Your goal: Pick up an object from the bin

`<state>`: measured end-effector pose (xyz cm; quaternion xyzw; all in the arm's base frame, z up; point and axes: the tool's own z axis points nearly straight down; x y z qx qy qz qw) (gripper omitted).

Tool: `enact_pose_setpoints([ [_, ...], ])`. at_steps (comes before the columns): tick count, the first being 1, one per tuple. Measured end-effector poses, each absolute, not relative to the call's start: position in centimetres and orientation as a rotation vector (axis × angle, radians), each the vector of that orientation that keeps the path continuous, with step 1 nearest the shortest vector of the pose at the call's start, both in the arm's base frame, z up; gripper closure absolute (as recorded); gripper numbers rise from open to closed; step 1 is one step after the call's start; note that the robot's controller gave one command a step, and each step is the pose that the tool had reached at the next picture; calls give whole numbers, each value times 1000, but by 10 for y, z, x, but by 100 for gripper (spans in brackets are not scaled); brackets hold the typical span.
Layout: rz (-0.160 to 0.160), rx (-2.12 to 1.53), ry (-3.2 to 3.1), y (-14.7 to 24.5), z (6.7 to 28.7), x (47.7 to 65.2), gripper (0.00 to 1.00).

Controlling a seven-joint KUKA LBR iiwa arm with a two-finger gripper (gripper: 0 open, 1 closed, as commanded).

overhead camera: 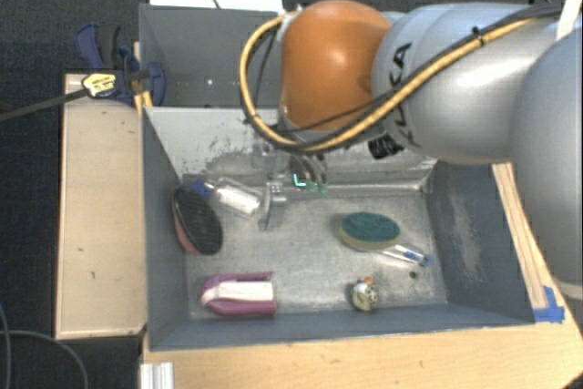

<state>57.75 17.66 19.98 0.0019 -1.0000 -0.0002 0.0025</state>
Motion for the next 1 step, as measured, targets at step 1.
enact_pose_setpoints([
  [1,2,211,-3127,114,99,531,0],
])
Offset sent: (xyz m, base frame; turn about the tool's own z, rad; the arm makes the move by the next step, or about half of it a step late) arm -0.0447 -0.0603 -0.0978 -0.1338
